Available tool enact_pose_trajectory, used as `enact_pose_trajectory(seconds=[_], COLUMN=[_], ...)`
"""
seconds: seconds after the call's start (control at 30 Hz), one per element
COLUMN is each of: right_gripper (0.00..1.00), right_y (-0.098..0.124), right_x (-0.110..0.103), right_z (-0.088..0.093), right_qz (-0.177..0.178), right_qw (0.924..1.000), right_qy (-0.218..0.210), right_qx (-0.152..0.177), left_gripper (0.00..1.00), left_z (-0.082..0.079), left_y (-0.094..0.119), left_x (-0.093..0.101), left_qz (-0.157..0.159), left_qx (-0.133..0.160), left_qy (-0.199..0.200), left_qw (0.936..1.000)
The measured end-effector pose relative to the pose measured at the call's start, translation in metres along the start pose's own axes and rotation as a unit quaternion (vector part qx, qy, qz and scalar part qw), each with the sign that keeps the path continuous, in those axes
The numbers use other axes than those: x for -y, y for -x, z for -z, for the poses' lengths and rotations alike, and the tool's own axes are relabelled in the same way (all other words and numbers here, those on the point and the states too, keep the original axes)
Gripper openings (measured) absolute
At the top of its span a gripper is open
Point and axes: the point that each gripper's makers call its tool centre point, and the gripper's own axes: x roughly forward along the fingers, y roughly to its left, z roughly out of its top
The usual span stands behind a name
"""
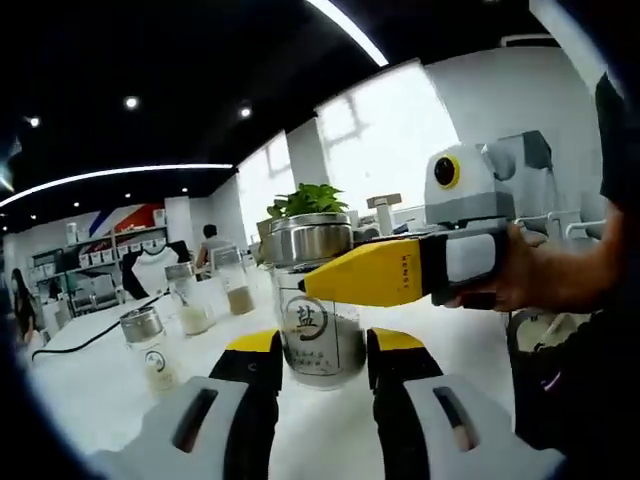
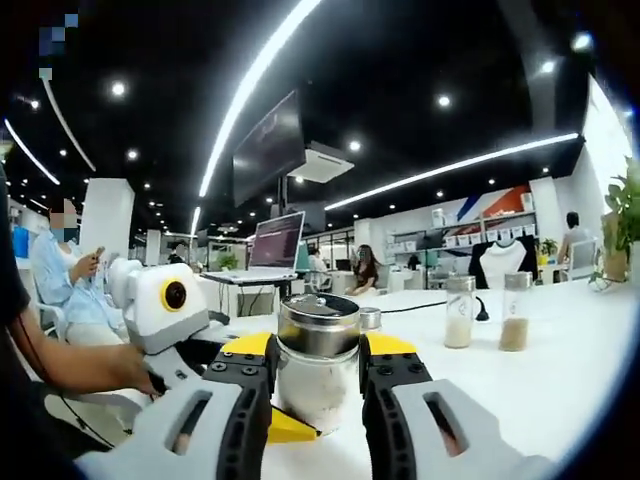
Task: Rotate the seasoning bottle until the label or dispensing opening points toward the visible target arrow and the bottle remains upright within the marked orientation range
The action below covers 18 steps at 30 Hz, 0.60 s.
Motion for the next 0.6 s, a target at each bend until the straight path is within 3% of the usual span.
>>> enact_pose_trajectory(seconds=[0.17, 0.23, 0.47, 0.5, 0.53, 0.6], right_gripper=[0.3, 0.3, 0.3, 0.3, 0.3, 0.3], right_y=[0.008, 0.01, 0.017, 0.016, 0.016, 0.011], right_x=[-0.013, -0.023, -0.045, -0.043, -0.042, -0.039], right_z=[-0.005, -0.007, -0.005, -0.005, -0.005, -0.003], right_qz=[-0.06, -0.086, -0.161, -0.16, -0.158, -0.142], right_qw=[0.998, 0.9955, 0.9856, 0.9859, 0.9862, 0.9887], right_qy=[0.019, 0.041, 0.047, 0.045, 0.045, 0.045], right_qx=[0.001, -0.001, -0.018, -0.017, -0.016, -0.021], left_gripper=[0.35, 0.36, 0.36, 0.36, 0.35, 0.35], left_z=[-0.004, -0.005, -0.007, -0.007, -0.007, -0.003], left_y=[0.007, 0.007, 0.017, 0.017, 0.016, 0.013], left_x=[0.009, 0.012, 0.03, 0.03, 0.021, 0.018], left_qz=[0.042, 0.054, 0.112, 0.103, 0.072, 0.054], left_qx=[0.01, 0.012, 0.015, 0.012, 0.008, -0.009], left_qy=[-0.002, 0.007, 0.011, 0.009, -0.017, -0.018], left_qw=[0.9991, 0.9984, 0.9935, 0.9946, 0.9972, 0.9983])
